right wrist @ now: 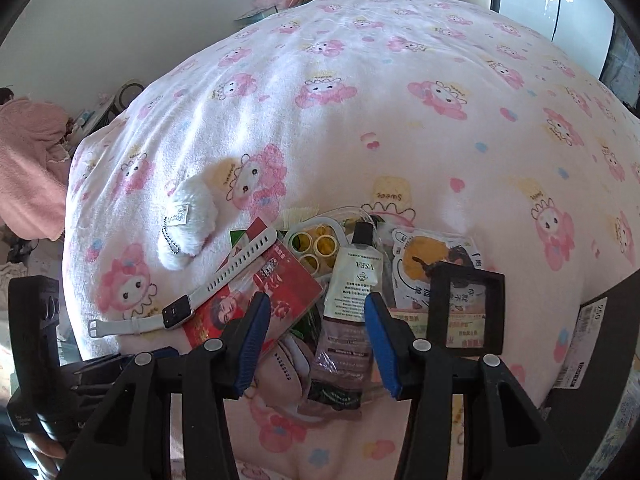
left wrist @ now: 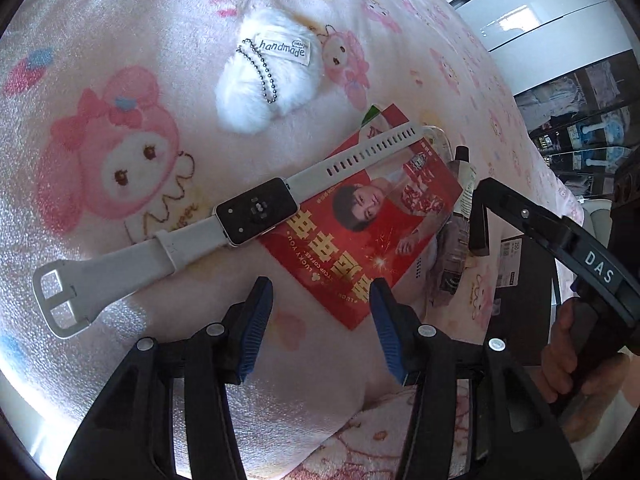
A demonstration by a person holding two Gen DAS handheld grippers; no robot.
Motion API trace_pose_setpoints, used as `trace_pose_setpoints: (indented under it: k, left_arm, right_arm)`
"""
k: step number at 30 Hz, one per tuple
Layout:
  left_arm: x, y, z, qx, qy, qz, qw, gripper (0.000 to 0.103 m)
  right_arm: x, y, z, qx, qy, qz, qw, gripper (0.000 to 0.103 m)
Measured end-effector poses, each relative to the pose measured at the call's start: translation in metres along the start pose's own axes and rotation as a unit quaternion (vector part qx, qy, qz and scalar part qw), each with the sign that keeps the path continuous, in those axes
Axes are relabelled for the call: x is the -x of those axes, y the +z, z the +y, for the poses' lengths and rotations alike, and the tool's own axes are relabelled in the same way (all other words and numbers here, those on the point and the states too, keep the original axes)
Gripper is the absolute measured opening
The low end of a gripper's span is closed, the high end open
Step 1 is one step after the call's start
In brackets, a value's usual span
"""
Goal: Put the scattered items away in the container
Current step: 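Move the left gripper back to the scattered items beside the box, then close the left gripper on the red lucky-card envelope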
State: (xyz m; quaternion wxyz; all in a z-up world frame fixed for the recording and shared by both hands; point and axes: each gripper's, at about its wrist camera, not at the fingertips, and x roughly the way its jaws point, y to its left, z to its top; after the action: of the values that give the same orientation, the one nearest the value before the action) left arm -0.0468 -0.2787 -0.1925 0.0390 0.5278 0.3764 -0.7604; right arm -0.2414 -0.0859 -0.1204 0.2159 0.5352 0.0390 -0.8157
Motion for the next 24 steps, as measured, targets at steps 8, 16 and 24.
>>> trace_pose_setpoints:
  k: [8,16,24]
  left_arm:
    - [-0.018,0.011,0.001,0.009,0.007,0.002,0.9999,0.055]
    - [-0.021,0.02,0.001,0.014,-0.002,-0.002,0.9999,0.057]
    - [-0.014,0.01,-0.011,-0.01,-0.052,0.007,0.9986,0.06]
  right_arm:
    - [-0.035,0.02,0.008,0.024,-0.003,0.024,0.999,0.046]
    - [-0.02,0.01,0.015,0.043,0.023,0.036,0.998,0.028]
    - [0.009,-0.039,0.007,0.073,0.01,0.031,0.997,0.026]
